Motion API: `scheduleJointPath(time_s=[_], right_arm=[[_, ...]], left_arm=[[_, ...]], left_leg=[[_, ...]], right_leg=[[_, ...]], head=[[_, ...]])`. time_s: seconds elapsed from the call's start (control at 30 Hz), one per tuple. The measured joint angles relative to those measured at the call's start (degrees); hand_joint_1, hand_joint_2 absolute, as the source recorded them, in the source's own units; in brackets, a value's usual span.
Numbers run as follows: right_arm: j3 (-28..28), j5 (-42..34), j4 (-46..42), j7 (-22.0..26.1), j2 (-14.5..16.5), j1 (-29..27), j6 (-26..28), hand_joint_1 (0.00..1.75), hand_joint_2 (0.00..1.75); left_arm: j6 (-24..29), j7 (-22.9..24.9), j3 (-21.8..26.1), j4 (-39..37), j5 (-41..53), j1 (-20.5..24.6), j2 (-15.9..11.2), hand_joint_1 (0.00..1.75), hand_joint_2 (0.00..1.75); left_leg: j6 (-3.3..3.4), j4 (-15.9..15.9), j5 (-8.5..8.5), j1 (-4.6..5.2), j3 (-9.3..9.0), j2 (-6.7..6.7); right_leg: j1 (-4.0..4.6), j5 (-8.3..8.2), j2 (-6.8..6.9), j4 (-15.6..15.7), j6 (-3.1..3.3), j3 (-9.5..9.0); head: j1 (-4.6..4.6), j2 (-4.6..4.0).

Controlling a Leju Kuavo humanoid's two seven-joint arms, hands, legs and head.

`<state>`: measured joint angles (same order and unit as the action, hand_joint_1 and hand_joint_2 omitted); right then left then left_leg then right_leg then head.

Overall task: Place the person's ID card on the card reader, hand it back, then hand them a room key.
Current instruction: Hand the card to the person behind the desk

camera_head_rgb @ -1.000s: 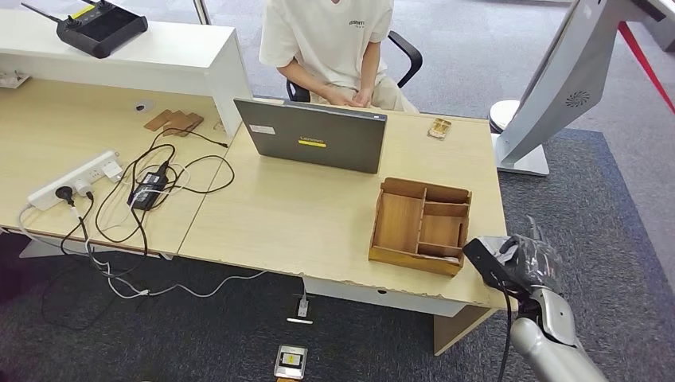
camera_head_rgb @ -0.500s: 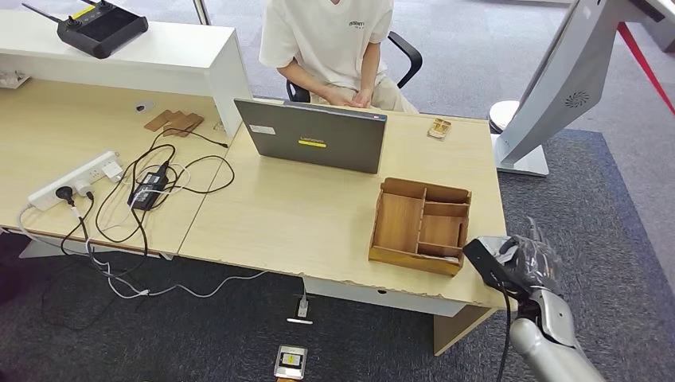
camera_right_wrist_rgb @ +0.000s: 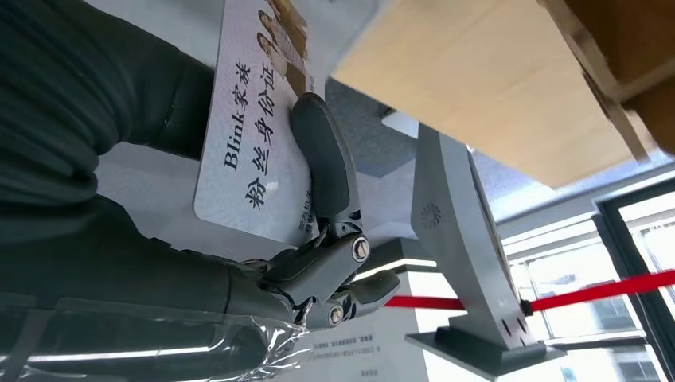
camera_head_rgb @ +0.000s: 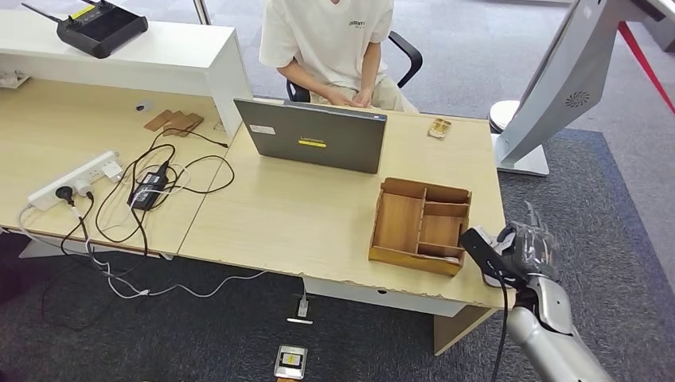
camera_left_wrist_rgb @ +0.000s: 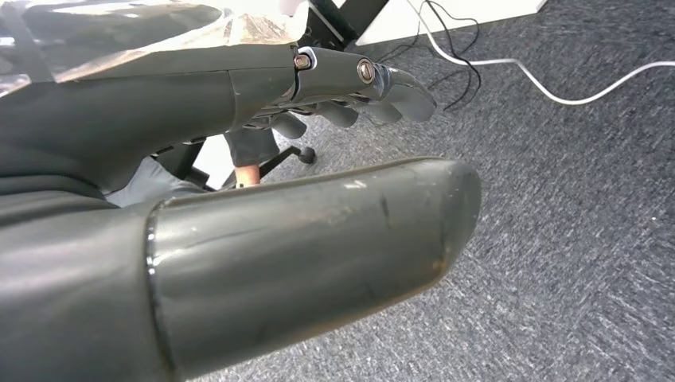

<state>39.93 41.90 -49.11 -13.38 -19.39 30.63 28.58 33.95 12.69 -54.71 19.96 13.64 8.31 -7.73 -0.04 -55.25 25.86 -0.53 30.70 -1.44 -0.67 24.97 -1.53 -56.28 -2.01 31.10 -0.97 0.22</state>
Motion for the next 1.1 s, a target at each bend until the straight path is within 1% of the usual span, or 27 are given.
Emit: scheduleJointPath(time_s=[0.17,0.3,0.47,0.63,0.73,0.83,1.0,1.1], right_arm=[[-0.64,2.29,-5.26,-1.51,-1.54,3.69,-1.41,1.68,1.75],[-0.87,3.77,-9.67,-2.47,-2.30,6.40,-2.77,1.70,1.75],[-0.82,4.33,-13.64,-2.77,-2.53,9.57,-4.41,1.72,1.75],[-0.20,4.63,-15.34,-2.79,-2.14,12.09,-6.80,1.72,1.75],[0.39,4.65,-15.26,-2.71,-1.33,13.49,-8.67,1.72,1.75],[1.26,4.31,-14.28,-2.12,0.16,15.22,-10.55,1.73,1.75],[3.28,3.58,-9.84,-0.88,4.27,19.46,-12.79,1.70,1.75],[4.32,2.12,-5.76,0.03,7.06,22.16,-13.12,1.72,1.75]], left_arm=[[-0.71,0.01,-0.10,0.00,0.21,0.55,0.01,0.00,0.00],[-0.93,0.01,-0.16,0.00,0.26,0.86,0.01,0.00,0.00],[-1.47,0.04,-0.29,0.00,0.95,1.31,0.01,0.00,0.00],[-2.87,0.42,-0.89,0.02,2.49,2.48,0.07,0.00,0.00],[-3.91,0.64,-1.33,0.02,3.55,3.40,0.21,0.00,0.00],[-4.87,0.89,-1.64,0.02,4.56,4.24,0.38,0.00,0.00],[-6.31,1.00,-2.01,0.02,6.39,5.42,0.61,0.00,0.00],[-6.84,1.02,-2.07,0.04,7.29,5.95,0.82,0.00,0.00]], left_leg=[[0.00,0.00,0.00,0.00,-0.01,0.00],[0.00,0.00,0.00,0.00,-0.01,0.00],[0.00,0.00,0.00,-0.01,0.00,-0.01],[0.00,0.00,0.00,0.00,0.01,-0.01],[0.00,0.00,-0.01,0.00,0.01,-0.01],[0.00,0.00,-0.01,0.00,0.02,0.00],[-0.01,0.00,-0.01,-0.02,0.03,-0.02],[-0.01,0.00,-0.01,-0.02,0.04,-0.03]], right_leg=[[-0.03,-0.02,0.00,0.00,-0.02,0.00],[-0.03,-0.02,0.00,0.00,-0.03,0.01],[-0.03,-0.02,0.00,0.00,-0.03,0.00],[-0.03,-0.03,0.00,0.00,-0.03,0.00],[-0.02,-0.03,0.00,-0.01,-0.04,-0.01],[-0.02,-0.03,0.00,-0.03,-0.04,0.01],[-0.02,-0.03,0.00,-0.06,-0.04,0.03],[-0.01,-0.03,0.01,-0.06,-0.04,0.04]], head=[[-0.01,0.00],[-0.01,0.00],[0.00,0.00],[-0.01,0.00],[-0.01,0.00],[0.00,0.00],[0.01,0.00],[0.00,0.00]])
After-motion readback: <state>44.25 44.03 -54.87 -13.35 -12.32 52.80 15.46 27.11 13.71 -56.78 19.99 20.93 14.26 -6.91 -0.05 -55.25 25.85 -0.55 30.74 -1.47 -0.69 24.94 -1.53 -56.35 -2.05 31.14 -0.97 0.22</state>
